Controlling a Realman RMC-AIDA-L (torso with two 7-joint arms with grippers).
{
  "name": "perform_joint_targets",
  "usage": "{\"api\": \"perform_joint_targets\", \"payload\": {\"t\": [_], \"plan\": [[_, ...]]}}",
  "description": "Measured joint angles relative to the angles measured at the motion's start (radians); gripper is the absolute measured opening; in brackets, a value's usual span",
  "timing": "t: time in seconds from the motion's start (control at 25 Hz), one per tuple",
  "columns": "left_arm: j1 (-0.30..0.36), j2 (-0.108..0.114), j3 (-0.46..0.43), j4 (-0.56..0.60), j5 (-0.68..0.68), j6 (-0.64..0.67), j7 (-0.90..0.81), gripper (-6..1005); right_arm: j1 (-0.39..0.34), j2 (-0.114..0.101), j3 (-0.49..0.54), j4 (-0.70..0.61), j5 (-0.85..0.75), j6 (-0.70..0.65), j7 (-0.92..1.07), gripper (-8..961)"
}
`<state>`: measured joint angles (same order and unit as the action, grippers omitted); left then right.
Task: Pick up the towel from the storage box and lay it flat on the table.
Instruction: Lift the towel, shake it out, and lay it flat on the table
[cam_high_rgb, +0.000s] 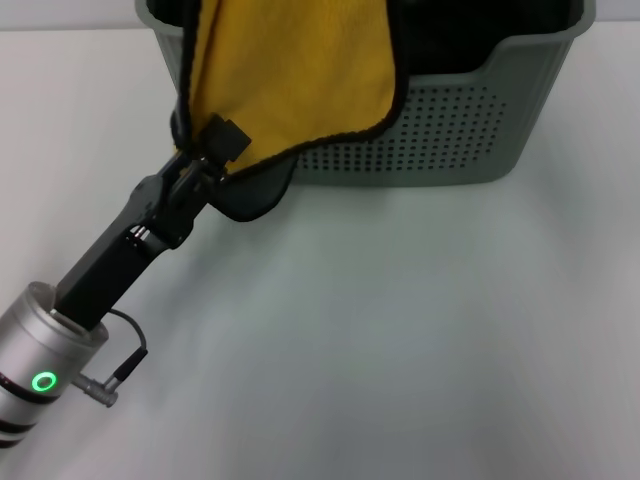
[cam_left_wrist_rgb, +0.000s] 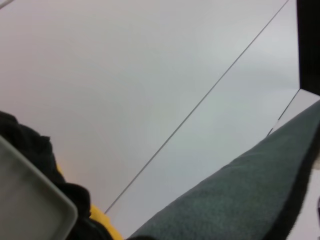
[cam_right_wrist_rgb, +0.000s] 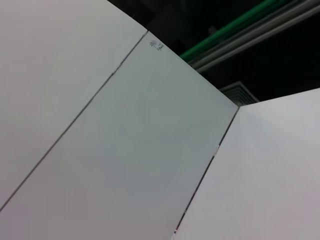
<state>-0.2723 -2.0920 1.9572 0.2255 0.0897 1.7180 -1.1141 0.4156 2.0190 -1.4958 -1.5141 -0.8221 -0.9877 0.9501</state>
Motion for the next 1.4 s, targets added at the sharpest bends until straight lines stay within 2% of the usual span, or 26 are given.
{"api": "perform_joint_targets", "payload": {"t": [0.32, 0.72, 1.4], "plan": [[0.003, 0.003, -0.021, -0.017, -0.001, 0.022, 0.003, 374, 0.0, 0.0, 0.006, 0.003, -0.002, 0.005, 0.001, 9], [0.012, 0.003, -0.112, -0.072, -0.01, 0.022, 0.057, 364, 0.0, 0.0, 0.007, 0.006, -0.002, 0.005, 0.008, 9], [-0.022, -0.009, -0.107, -0.065, -0.028, -0.02, 0.232, 346, 0.003, 0.001, -0.045, 0.017, -0.013, 0.006, 0.009, 9]]}}
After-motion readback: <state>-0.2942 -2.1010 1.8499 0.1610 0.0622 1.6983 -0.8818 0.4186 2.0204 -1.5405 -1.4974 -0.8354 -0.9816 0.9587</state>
